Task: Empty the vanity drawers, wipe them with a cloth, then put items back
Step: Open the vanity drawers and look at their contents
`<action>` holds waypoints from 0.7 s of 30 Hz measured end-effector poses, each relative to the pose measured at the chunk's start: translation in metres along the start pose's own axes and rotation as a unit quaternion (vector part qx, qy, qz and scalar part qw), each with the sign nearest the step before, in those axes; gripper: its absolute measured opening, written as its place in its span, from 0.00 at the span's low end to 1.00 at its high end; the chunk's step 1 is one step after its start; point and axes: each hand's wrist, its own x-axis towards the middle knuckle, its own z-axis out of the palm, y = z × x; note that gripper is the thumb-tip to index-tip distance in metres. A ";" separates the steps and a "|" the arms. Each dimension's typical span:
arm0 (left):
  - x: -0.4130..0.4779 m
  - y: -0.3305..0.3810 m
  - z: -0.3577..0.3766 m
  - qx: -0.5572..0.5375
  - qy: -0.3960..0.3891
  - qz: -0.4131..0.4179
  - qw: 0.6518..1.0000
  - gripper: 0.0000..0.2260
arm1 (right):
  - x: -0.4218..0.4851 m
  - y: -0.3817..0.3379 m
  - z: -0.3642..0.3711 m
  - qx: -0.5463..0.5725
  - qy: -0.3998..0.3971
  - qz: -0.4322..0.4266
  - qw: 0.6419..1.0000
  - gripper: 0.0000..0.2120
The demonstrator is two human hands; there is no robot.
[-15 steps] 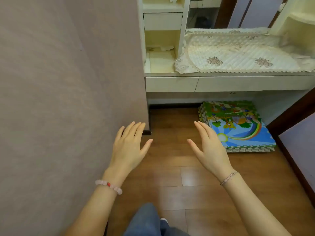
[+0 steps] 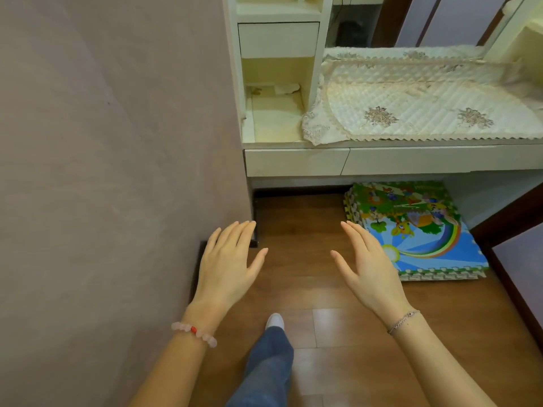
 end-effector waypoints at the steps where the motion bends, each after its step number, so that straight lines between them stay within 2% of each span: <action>1: 0.015 -0.002 0.003 -0.004 -0.005 -0.001 1.000 0.23 | 0.015 0.002 0.001 -0.002 -0.001 0.003 1.000 0.27; 14: 0.168 -0.021 0.023 -0.053 -0.045 0.028 0.997 0.22 | 0.159 0.015 0.007 -0.024 0.021 0.024 0.999 0.26; 21: 0.224 -0.027 0.042 -0.039 -0.059 0.019 0.997 0.23 | 0.231 0.033 0.019 -0.027 -0.020 0.013 0.999 0.26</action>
